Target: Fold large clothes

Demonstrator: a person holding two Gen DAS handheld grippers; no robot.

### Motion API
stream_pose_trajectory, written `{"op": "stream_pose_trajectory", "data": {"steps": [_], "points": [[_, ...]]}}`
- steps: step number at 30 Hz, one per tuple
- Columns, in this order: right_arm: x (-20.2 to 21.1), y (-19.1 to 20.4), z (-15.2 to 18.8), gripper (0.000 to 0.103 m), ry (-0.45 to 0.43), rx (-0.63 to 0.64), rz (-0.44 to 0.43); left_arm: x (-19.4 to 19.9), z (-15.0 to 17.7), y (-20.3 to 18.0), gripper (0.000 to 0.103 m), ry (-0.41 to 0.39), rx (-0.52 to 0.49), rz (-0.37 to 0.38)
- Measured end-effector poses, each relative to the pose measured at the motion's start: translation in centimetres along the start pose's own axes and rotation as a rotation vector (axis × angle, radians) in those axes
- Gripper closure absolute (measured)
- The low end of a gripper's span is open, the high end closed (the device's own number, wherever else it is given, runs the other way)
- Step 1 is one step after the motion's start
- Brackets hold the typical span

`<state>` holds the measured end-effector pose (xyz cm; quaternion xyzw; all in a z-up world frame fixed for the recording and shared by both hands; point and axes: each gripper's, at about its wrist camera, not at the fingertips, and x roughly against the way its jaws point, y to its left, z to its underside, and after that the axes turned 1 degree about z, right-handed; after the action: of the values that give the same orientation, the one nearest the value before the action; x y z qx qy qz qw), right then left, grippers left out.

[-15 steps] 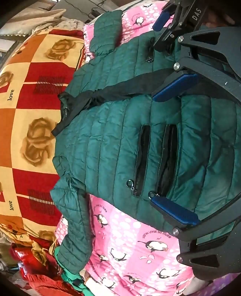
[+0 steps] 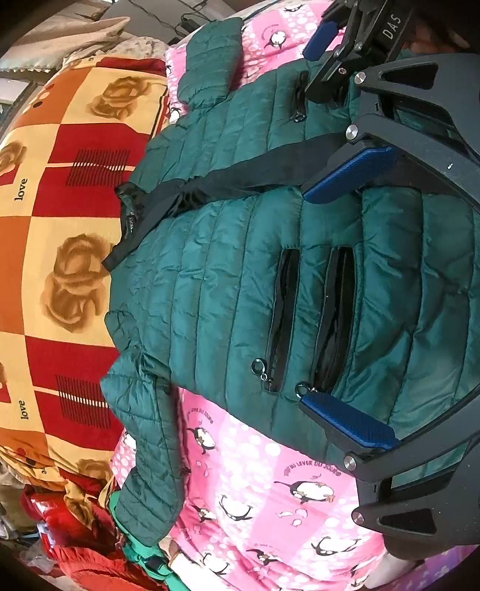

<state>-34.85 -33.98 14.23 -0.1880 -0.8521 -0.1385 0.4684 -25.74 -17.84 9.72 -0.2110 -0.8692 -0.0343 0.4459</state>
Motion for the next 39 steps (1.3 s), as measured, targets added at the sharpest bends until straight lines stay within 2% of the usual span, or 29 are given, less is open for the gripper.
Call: {"op": "stream_pose_trajectory", "data": {"steps": [18, 23, 29, 35, 39], "points": [[-0.32, 0.31, -0.15, 0.000, 0.021, 0.012, 0.023, -0.39, 0.17, -0.34, 0.001, 0.004, -0.001, -0.007], [-0.54, 0.44, -0.13, 0.000, -0.014, -0.002, -0.006, -0.45, 0.27, -0.39, 0.001, 0.003, 0.000, -0.013], [-0.69, 0.43, -0.17, 0.000, 0.006, -0.001, 0.001, -0.56, 0.29, -0.36, 0.001, 0.007, 0.003, -0.008], [-0.74, 0.37, -0.09, 0.000, -0.023, 0.003, 0.020, -0.62, 0.32, -0.23, 0.001, 0.005, 0.004, -0.023], [-0.86, 0.26, -0.21, 0.000, 0.003, -0.009, 0.001, -0.64, 0.36, -0.22, 0.001, 0.005, 0.005, -0.023]]}}
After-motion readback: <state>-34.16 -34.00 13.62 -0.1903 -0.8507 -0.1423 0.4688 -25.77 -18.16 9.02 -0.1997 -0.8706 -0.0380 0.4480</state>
